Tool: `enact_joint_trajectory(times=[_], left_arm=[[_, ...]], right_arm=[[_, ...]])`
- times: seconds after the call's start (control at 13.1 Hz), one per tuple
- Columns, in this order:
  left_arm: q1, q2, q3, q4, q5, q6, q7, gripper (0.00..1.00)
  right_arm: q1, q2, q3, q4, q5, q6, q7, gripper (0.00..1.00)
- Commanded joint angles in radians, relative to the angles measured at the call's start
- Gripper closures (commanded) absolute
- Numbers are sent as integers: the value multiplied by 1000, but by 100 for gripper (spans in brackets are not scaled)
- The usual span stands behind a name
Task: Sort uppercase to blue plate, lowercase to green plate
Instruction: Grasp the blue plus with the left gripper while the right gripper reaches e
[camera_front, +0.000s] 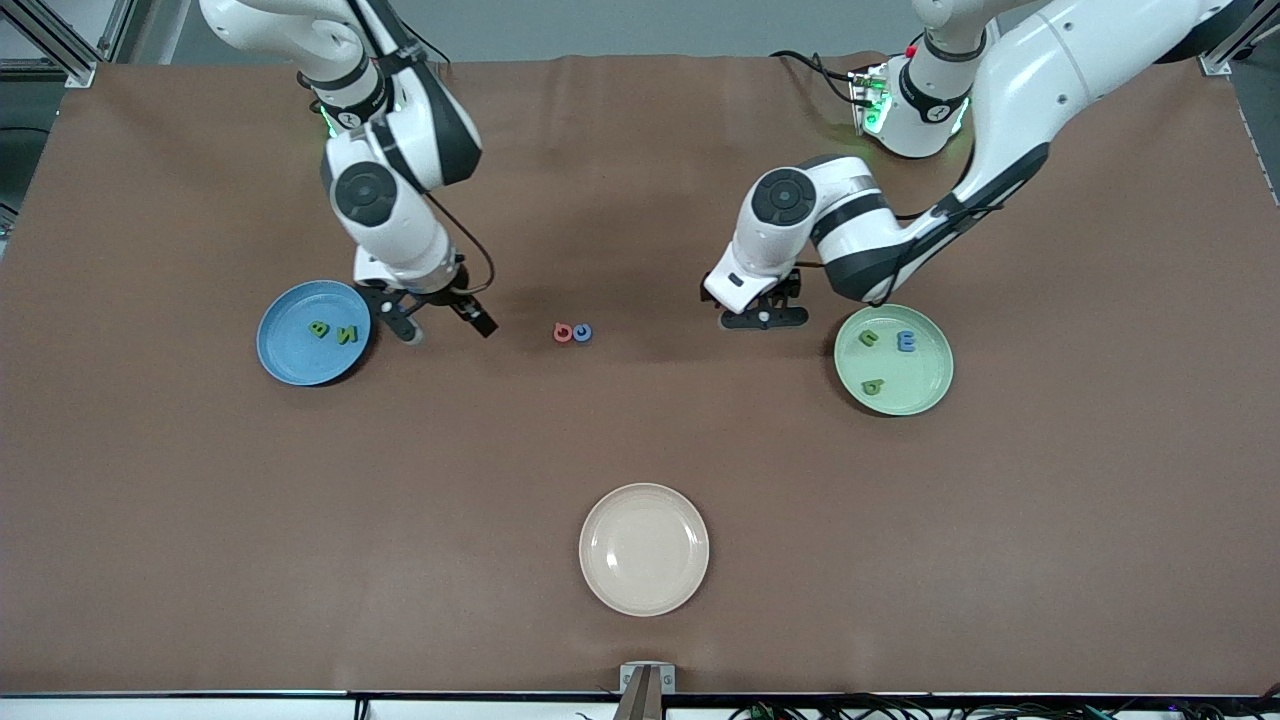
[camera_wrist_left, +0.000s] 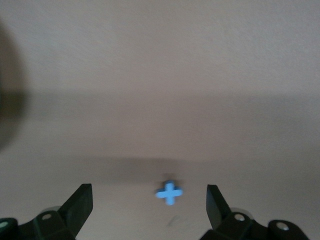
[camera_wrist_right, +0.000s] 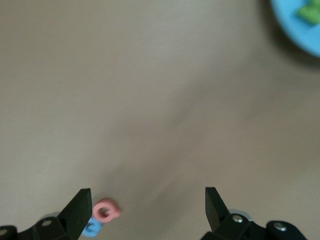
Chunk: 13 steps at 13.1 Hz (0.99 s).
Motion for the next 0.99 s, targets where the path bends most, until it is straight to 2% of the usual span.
enact_joint_trajectory(times=[0.0,0.08,0.31,0.61,0.92], left_arm=[[-93,-8,97,-2,-12,64,-27,1],[-111,-6,120,-7,-11,80,-30,1],[-122,5,133,-34,-8,117,-33,2],[-136,15,138,-59,-6,131,-33,21],[-137,26,139,-61,-2,131,-33,35]], right_arm=[[68,72,-6,40,128,91,75,0],[95,109,-8,71,192,105,157,0],[140,221,-9,186,198,97,408,1],[183,348,-12,275,196,94,542,3],[195,413,-11,300,196,94,560,8]])
